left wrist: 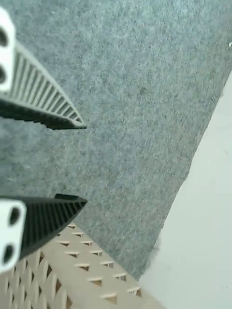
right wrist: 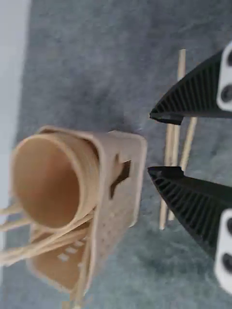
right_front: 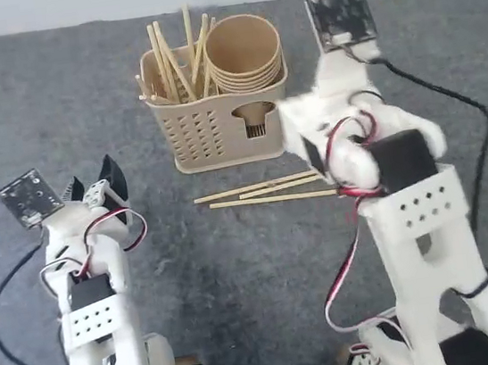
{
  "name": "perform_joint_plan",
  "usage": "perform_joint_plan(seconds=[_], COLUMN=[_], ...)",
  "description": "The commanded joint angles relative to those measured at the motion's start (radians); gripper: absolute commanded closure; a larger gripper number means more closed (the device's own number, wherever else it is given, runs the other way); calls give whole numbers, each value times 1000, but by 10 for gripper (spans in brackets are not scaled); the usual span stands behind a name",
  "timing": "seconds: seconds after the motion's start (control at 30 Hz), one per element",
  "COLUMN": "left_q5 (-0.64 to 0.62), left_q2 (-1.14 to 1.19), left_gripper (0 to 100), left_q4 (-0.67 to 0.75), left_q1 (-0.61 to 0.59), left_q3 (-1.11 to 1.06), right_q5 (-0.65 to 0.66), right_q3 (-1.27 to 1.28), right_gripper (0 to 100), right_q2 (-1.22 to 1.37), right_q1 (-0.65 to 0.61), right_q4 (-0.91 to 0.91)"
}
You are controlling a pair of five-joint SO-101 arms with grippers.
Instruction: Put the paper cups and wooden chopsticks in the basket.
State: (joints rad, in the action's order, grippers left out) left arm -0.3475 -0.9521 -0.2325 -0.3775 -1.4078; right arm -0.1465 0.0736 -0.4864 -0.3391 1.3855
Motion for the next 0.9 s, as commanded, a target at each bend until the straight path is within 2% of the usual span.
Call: perform_joint_plan(seconds=[0.0, 0.13, 0.33, 0.57, 0.87], left_q5=[8, 8, 8, 9, 9], left_q2=[-23, -23, -23, -21, -21], left_gripper=[793, 793, 793, 793, 793], left_q4=[-8, -8, -6, -3, -2], left_q1=[12, 12, 12, 12, 12], left_q3=[7, 5, 5, 5, 5], right_q5=[52, 262, 592, 715, 675], right_q3=[106, 361, 611, 554, 330], right_gripper=[843, 843, 844, 844, 844], right_q2=[-22, 39, 157, 369, 684], right_q1=[62, 79, 127, 180, 196], right_q4=[58, -105, -478, -618, -645])
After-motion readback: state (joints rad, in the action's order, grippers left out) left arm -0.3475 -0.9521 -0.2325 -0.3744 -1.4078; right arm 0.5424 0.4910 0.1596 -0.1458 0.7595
